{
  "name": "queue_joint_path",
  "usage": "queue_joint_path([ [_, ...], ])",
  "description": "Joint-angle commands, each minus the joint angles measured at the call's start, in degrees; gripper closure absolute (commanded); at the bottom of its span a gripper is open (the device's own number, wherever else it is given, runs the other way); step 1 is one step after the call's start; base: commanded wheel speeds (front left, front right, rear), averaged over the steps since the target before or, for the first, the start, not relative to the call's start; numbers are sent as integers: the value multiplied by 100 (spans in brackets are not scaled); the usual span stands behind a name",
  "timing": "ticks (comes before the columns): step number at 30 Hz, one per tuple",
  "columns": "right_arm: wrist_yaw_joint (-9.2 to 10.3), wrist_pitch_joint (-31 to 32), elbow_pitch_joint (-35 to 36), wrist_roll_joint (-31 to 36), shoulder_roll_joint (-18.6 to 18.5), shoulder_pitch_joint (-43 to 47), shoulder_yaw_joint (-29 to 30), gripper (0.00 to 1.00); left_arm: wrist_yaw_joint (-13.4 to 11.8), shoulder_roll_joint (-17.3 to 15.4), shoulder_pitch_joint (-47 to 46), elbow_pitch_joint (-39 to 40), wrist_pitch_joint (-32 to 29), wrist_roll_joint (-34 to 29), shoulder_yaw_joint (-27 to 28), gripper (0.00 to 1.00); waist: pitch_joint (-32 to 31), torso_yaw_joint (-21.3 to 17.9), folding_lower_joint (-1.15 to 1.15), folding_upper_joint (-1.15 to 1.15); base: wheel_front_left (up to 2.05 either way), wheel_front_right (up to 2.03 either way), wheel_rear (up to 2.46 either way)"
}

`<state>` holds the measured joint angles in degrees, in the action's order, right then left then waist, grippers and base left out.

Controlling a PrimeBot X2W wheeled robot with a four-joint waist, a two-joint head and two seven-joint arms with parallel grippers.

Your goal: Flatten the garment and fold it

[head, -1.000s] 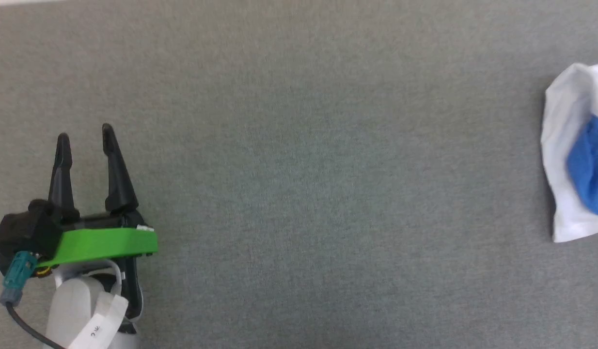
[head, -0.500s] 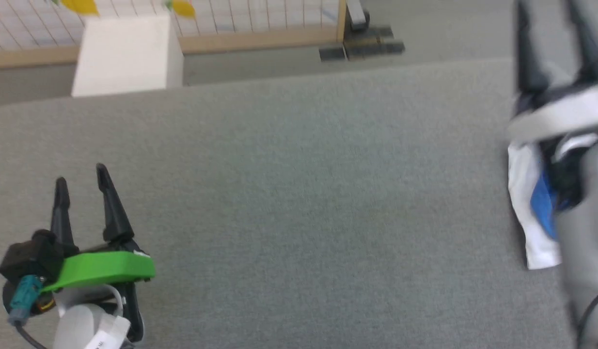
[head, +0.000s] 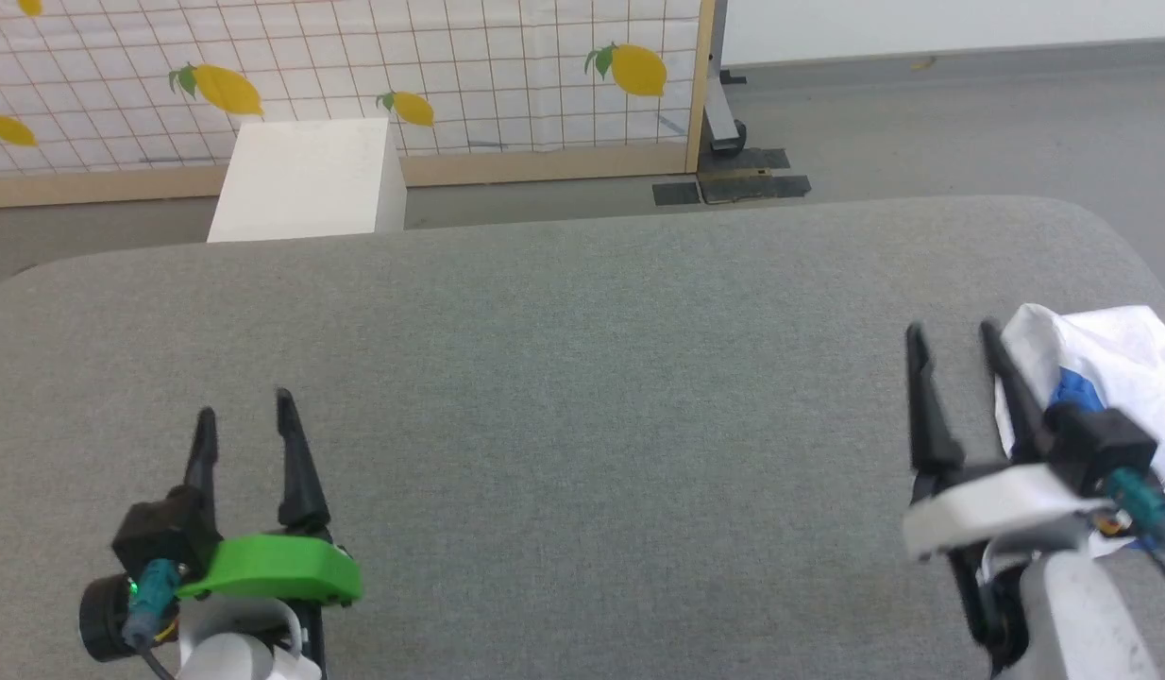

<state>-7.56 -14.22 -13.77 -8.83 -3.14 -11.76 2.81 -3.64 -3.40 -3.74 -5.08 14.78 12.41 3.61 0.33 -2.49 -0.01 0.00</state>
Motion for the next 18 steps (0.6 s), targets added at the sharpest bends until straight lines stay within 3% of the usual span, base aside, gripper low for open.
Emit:
queue_joint_path([
  [1, 8, -55, -16, -63, 23, 171, -53, 0, 10, 17, 102, -53, 21, -63, -50, 0, -26, 13, 1, 0, 0, 0, 0],
  [18, 8, -76, -140, -35, 25, 679, -213, 0, 195, 23, 141, -788, 19, -101, -512, 0, -11, 64, 1, 0, 0, 0, 0],
])
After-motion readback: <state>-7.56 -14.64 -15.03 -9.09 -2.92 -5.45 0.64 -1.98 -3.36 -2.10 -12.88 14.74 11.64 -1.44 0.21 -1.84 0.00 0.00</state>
